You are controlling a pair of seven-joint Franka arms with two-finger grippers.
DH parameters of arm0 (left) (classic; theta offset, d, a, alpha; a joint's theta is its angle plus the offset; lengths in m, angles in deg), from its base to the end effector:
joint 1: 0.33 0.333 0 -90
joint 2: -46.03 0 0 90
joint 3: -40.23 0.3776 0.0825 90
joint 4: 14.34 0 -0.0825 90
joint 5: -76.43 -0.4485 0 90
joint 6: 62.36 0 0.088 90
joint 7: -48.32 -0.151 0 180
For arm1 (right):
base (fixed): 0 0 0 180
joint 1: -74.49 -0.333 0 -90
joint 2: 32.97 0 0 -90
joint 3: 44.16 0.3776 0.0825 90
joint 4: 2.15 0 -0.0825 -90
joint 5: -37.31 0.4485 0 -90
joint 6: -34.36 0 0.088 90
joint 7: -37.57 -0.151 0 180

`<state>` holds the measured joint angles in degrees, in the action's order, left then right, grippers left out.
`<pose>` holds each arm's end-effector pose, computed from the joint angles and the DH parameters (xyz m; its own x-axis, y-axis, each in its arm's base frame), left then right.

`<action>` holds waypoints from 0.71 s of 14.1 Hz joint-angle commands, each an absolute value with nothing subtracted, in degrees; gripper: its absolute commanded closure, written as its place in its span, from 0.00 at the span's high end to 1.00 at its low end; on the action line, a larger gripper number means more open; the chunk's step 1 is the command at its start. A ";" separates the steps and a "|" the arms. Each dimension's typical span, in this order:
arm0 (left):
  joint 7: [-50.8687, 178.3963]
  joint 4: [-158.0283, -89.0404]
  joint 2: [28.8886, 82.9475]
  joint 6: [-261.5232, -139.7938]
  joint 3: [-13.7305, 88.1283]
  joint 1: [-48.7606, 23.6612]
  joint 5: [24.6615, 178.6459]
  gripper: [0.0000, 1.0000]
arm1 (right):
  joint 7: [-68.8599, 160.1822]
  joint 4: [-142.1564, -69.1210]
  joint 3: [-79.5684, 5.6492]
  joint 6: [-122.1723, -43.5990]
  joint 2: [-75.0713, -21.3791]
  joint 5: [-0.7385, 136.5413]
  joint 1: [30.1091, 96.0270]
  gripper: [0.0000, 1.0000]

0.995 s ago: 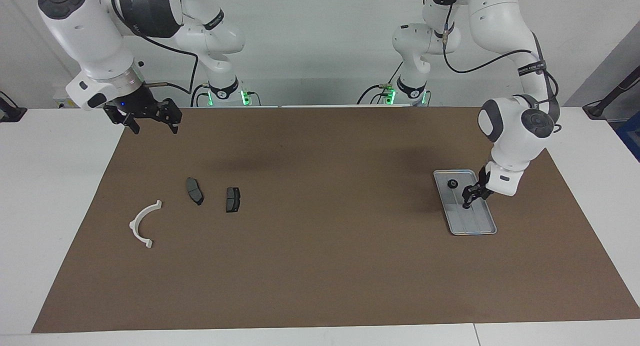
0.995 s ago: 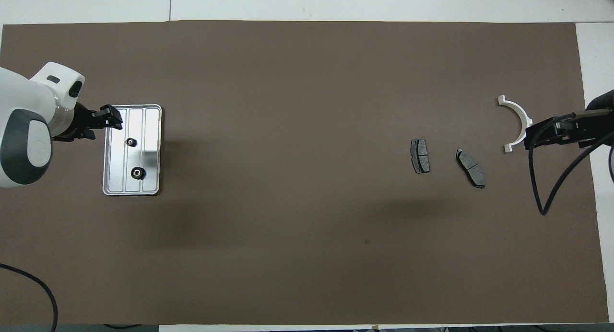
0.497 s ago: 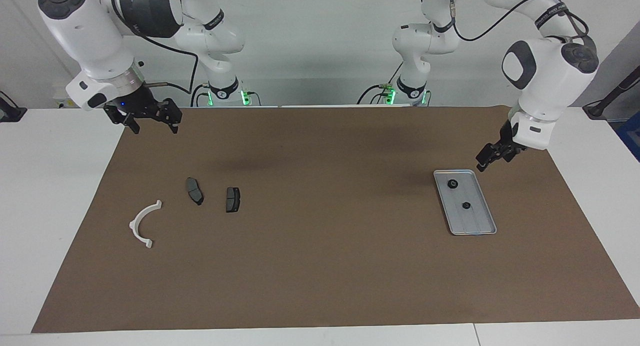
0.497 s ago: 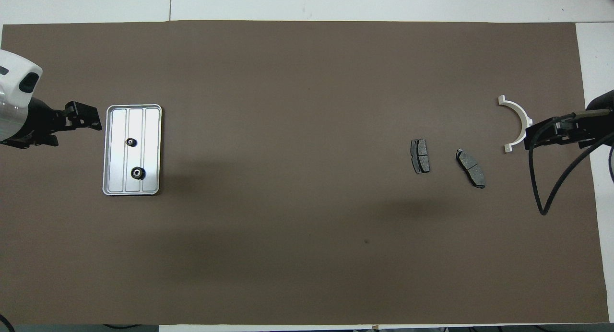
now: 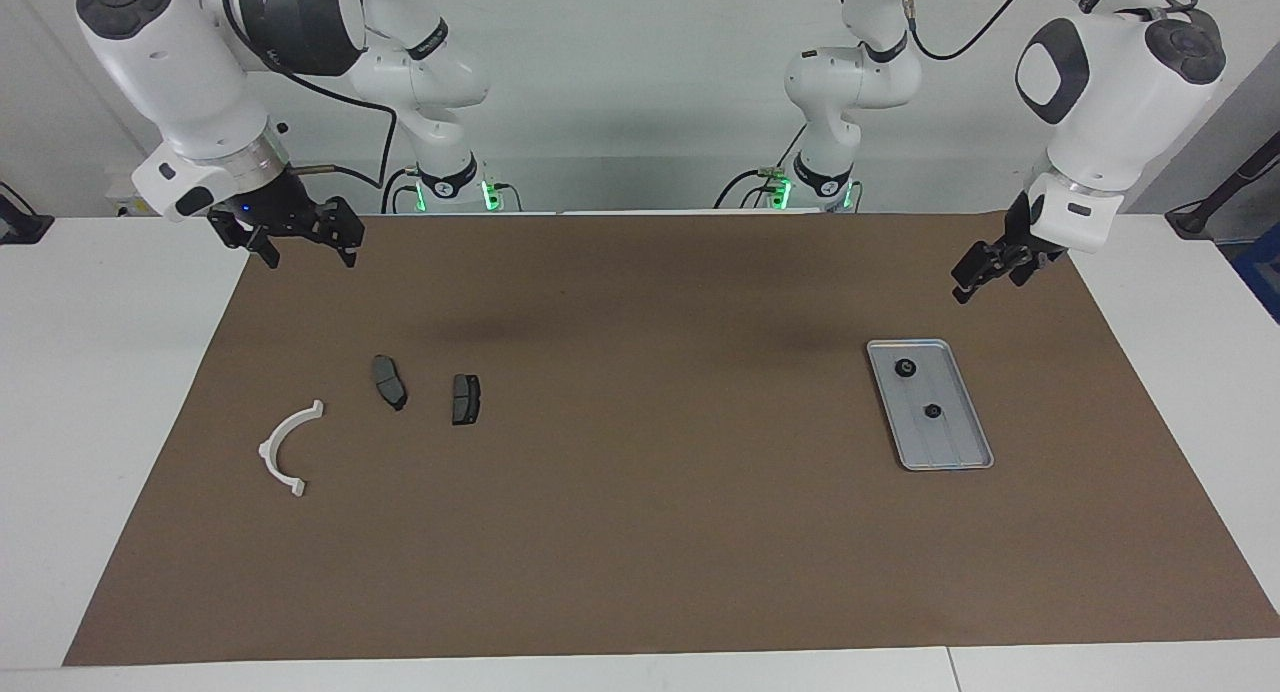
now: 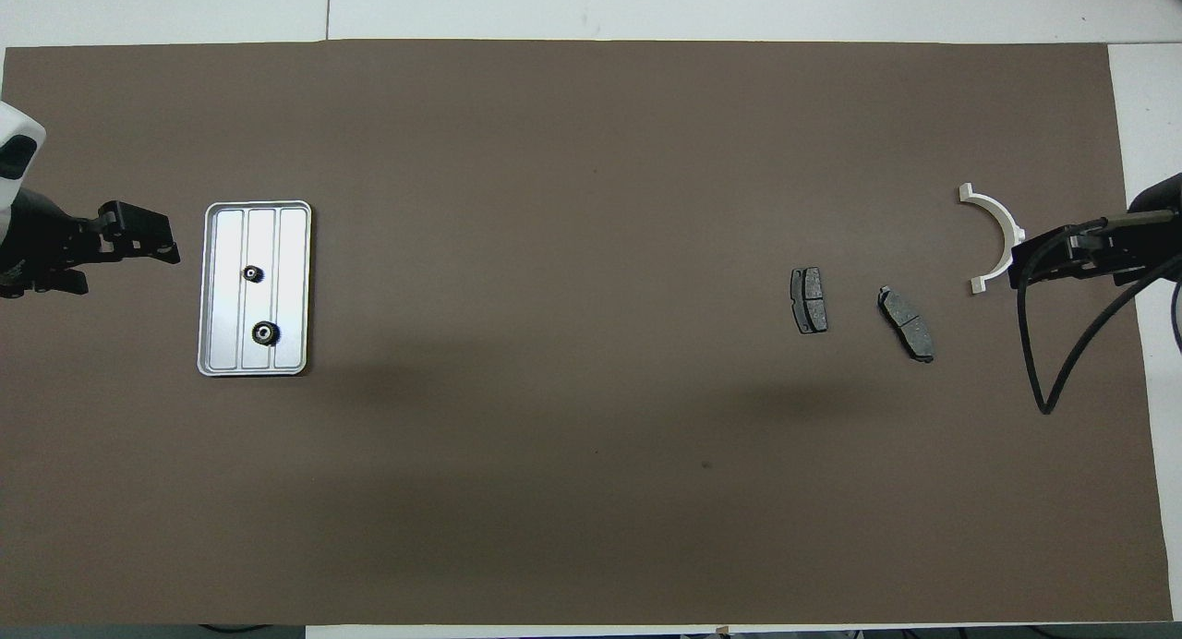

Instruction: Pick bearing gear from pile to tray

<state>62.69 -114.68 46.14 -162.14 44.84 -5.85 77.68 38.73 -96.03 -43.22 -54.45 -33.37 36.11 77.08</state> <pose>0.6254 -0.0129 0.5582 0.9715 0.2363 -0.0166 0.2366 -0.9714 0.0177 0.6114 -0.0208 0.6001 0.9954 -0.0088 -0.0957 -0.0071 -0.9998 0.0188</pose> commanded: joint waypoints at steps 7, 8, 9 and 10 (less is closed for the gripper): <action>60.71 -115.23 45.24 -162.99 42.86 -4.11 78.54 1.00 | 38.10 -97.86 -42.67 -55.20 -31.83 35.99 77.74 1.00; 60.71 -115.32 45.24 -163.00 42.78 -4.11 78.54 1.00 | 38.10 -97.86 -42.67 -55.20 -31.83 35.99 77.74 1.00; 60.80 -115.06 45.33 -162.91 42.69 -4.11 78.54 1.00 | 38.10 -97.86 -42.67 -55.20 -31.83 35.99 77.74 1.00; 60.71 -115.06 45.50 -163.00 42.60 -4.11 78.45 1.00 | 38.10 -97.86 -42.67 -55.20 -31.83 35.99 77.74 1.00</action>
<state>61.86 -114.59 46.14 -162.33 43.61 -5.26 77.68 38.73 -96.03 -43.22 -54.45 -33.37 36.11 77.08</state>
